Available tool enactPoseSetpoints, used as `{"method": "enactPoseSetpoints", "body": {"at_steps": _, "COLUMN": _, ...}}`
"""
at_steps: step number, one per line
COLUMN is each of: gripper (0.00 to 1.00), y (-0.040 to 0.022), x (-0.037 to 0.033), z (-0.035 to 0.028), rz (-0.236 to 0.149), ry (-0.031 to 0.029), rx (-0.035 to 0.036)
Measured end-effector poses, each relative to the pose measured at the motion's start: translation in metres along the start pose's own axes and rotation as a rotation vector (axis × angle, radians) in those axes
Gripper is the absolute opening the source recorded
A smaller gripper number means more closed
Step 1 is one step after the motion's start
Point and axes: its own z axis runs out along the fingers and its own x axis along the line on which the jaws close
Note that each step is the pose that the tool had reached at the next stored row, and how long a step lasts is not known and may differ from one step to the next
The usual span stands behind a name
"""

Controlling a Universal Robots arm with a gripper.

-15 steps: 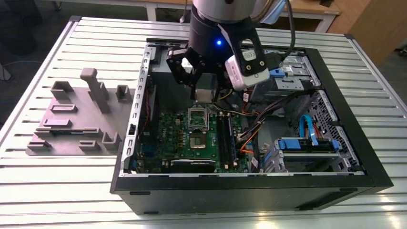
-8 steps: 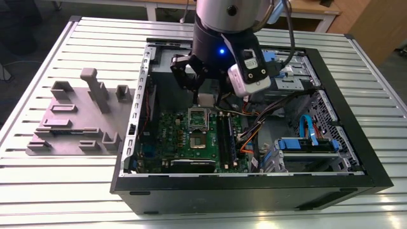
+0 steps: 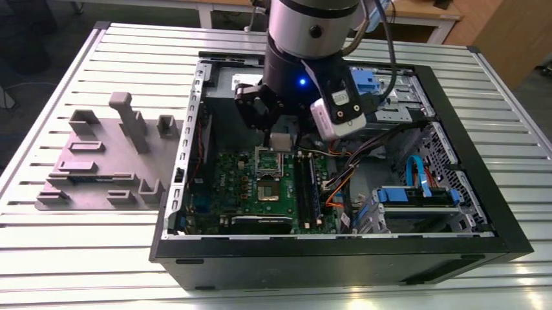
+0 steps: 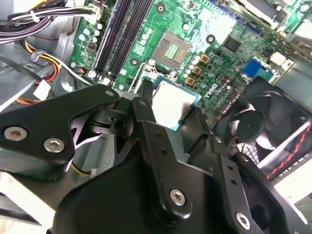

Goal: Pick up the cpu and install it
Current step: 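Place the cpu into insertion slot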

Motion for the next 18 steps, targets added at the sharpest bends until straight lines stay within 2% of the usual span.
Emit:
{"method": "enactPoseSetpoints", "body": {"at_steps": 3, "gripper": 0.47, "y": -0.0009, "x": -0.0009, "z": 0.0053, "rz": 0.0, "ry": 0.0, "rx": 0.0001}}
{"method": "enactPoseSetpoints", "body": {"at_steps": 8, "gripper": 0.47, "y": -0.008, "x": -0.0018, "z": 0.0143, "rz": 0.0, "ry": -0.0001, "rx": -0.0002}}
{"method": "enactPoseSetpoints", "body": {"at_steps": 14, "gripper": 0.47, "y": -0.0086, "x": -0.0022, "z": 0.0238, "rz": 0.0, "ry": 0.0, "rx": -0.0001}}
{"method": "enactPoseSetpoints", "body": {"at_steps": 18, "gripper": 0.47, "y": -0.0087, "x": -0.0022, "z": 0.0245, "rz": 0.0, "ry": 0.0001, "rx": 0.0}}
